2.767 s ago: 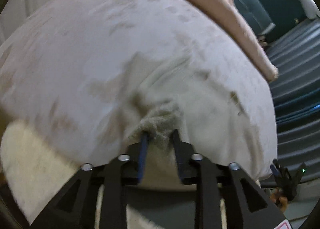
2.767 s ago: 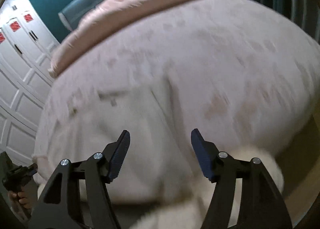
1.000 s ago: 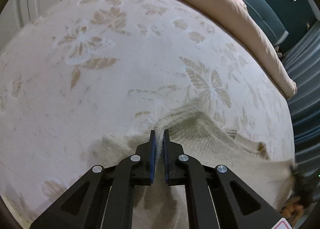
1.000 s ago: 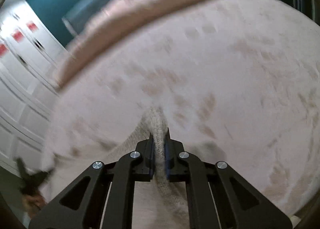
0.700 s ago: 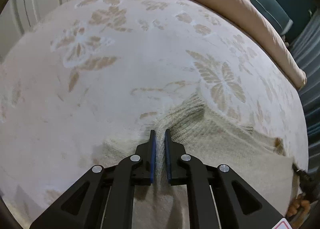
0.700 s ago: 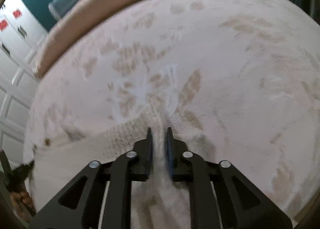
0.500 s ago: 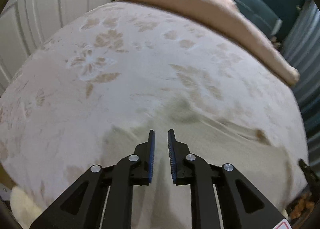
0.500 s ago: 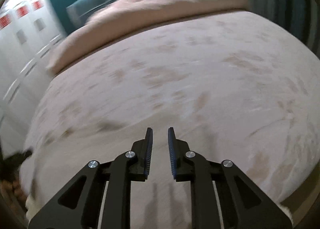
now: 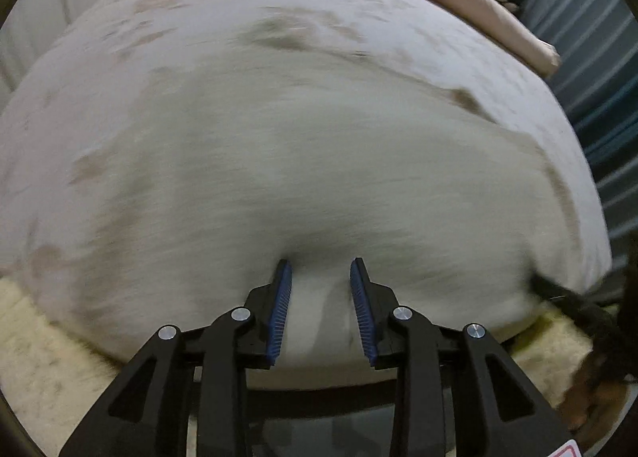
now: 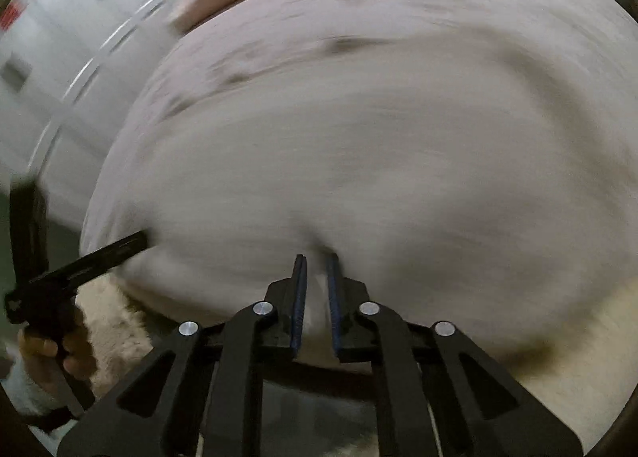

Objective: Fold small clothes

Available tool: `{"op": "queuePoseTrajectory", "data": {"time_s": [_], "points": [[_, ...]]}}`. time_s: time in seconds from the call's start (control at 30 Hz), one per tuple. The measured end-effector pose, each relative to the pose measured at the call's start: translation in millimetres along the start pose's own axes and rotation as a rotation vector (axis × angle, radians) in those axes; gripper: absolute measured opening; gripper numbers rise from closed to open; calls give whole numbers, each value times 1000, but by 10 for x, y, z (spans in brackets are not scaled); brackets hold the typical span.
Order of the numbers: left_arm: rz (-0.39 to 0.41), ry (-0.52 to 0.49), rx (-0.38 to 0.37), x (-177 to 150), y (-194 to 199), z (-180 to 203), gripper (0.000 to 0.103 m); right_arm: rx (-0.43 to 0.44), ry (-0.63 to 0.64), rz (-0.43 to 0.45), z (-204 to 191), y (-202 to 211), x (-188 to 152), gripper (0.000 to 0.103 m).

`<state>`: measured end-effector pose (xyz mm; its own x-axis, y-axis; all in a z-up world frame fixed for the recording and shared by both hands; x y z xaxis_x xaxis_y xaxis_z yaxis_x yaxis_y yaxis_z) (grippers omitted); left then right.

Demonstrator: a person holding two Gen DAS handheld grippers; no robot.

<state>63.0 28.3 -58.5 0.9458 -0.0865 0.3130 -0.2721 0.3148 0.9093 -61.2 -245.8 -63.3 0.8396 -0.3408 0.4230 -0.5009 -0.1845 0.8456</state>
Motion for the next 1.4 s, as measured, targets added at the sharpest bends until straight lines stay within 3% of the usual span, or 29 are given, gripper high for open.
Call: {"op": "queuePoseTrajectory", "data": {"time_s": [0.07, 0.17, 0.27, 0.33, 0.37, 0.4, 0.5, 0.53, 0.63, 0.73, 0.8, 0.9, 0.93, 1.1, 1.17, 1.23, 1.27, 1.4], "points": [[-2, 28, 18, -50, 51, -231, 30, -175, -56, -18, 495, 120, -148, 10], [0, 64, 13, -96, 80, -399, 21, -130, -212, -22, 881, 284, -344, 5], [16, 124, -6, -45, 213, -366, 19, -153, -232, 38, 907, 466, -262, 14], [60, 174, -25, 39, 346, -350, 33, -171, -232, 71, 885, 490, -180, 55], [83, 191, -23, 78, 389, -363, 40, -202, -230, 93, 915, 474, -104, 61], [126, 210, 10, 137, 445, -415, 52, -227, -226, 98, 926, 454, -74, 61], [155, 234, 101, 196, 437, -620, 55, -217, -241, 75, 968, 264, -96, 61], [131, 251, 116, 189, 355, -719, 53, -195, -250, 55, 988, 161, -72, 57], [77, 284, 182, 126, 206, -921, 53, -182, -223, 48, 901, 207, -32, 18], [69, 318, 159, 70, 215, -1031, 54, -142, -141, 201, 645, 624, 170, 17], [71, 303, 170, 50, 205, -1038, 57, -156, -121, 238, 614, 744, 255, 17], [71, 303, 181, 22, 148, -1016, 57, -269, -132, 78, 943, 316, 116, 17], [73, 302, 185, 24, 132, -1017, 59, -264, -164, -4, 1082, 99, -10, 18], [85, 300, 175, 9, 265, -1024, 57, -238, -211, 72, 1001, 341, 98, 23], [105, 298, 129, 54, 358, -934, 54, -251, -215, 99, 949, 448, 137, 27], [138, 297, 89, 161, 477, -832, 54, -296, -182, 148, 887, 553, 266, 41], [156, 292, 71, 248, 529, -783, 54, -301, -167, 169, 869, 585, 333, 43], [196, 254, -23, 714, 523, -563, 59, -264, -121, 228, 859, 585, 728, 58]]}}
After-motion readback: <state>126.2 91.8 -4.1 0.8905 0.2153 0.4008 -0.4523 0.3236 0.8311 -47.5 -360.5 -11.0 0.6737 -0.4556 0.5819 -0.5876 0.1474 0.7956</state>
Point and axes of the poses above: each gripper's, at about its wrist camera, not at the fingertips, and y roughly against the way its jaws point, z to its right, x to its top, the point moved 6 cm from there along -y, roughly the way its jaws point, and after that the axes turned 7 degrees about y, right-handed, at the moved point
